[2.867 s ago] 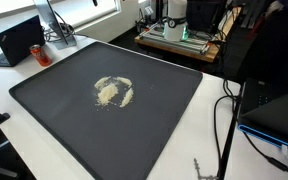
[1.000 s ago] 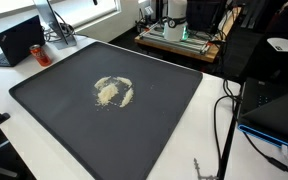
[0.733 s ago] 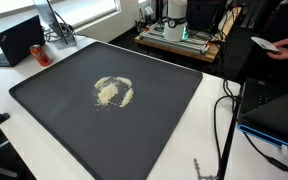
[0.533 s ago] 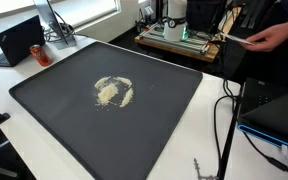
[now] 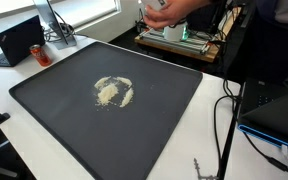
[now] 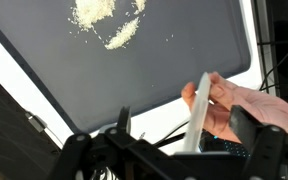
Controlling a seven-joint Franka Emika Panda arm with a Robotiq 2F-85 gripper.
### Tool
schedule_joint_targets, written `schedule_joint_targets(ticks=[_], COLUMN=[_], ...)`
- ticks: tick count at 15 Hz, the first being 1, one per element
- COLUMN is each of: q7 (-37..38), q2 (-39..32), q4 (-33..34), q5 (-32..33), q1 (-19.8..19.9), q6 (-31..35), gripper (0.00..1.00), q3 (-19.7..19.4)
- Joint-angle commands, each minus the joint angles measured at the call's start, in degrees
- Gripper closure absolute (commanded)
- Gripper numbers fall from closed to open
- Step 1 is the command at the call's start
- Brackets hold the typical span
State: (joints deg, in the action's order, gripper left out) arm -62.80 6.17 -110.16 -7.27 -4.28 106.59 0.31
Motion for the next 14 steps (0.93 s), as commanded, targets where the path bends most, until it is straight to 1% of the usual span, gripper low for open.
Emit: schedule_joint_targets(ticks=[1,5,9,10,11,12,13,14], q7=[-6.5,-10.1,-11.7,-12.0,-12.1,-11.9,-11.9,-12.0], q2=[-1.6,-2.3,-3.5,-3.7,-4.0,-4.2,-4.3,-4.5], q4=[2.5,3.3,5.0,5.4,5.7,6.0,6.4,6.7], q5=[-1.9,-2.3,-2.8,-2.9,-2.9,-3.0,-2.9,-2.8], q1=[1.7,3.3,3.8,3.8,3.8,3.9,3.9,3.9], q6=[-4.0,-6.0,-7.0,-7.1,-7.3,-7.6,-8.0,-8.2], gripper=[0.0,0.0,0.0,0.06,0.26,0.3,0.31,0.37], q3=[-2.1,-3.6,-3.5,-3.4,-3.4,-3.4,-3.3,-3.3])
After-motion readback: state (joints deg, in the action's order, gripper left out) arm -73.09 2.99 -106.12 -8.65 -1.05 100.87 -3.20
